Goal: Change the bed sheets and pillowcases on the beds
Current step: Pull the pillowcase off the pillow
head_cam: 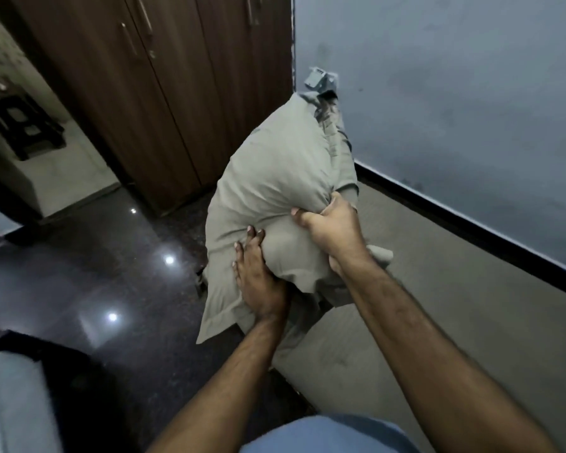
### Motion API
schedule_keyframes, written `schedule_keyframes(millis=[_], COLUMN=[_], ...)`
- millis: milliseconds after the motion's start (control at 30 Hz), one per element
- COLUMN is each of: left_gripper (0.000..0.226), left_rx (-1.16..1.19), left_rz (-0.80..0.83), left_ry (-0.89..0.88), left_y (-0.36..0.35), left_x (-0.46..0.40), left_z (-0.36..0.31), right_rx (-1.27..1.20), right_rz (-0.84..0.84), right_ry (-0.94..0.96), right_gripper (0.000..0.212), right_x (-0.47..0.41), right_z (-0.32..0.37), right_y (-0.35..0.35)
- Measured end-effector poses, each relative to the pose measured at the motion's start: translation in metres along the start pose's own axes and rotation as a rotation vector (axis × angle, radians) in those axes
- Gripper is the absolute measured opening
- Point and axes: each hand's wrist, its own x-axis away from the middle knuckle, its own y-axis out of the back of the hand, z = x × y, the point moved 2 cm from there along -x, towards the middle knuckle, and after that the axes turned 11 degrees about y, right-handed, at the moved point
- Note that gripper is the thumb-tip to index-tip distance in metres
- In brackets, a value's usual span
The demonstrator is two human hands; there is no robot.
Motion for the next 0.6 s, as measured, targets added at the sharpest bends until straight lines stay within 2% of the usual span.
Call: schedule_keyframes(millis=[300, 400, 500, 600], left_gripper=[0.064, 0.058, 0.060, 0.058], left_rx=[-0.070, -0.075, -0.086, -0.042], left_rz=[-0.004, 0.057, 0.117, 0.172], left_ry=[0.017, 0.020, -0.051, -0.063], left_y=[0.007, 0.001, -0.001, -0.005], left_x=[-0.120, -0.166, -0.213, -0.262], left_z=[0.040, 0.056, 0.071, 0.077], right_rx=[0.045, 0.056, 0.099, 0.203], right_rz=[0.056, 0.016, -0.035, -0.034], right_ry=[-0.090, -0.120, -0.152, -0.135], right_gripper=[0.054, 0.057, 0.059, 0.057], right_x=[-0.060, -0.083, -0.105, -0.130], right_z=[0.023, 0.023, 0.030, 0.045], right_y=[-0.097, -0.126, -0.157, -0.182])
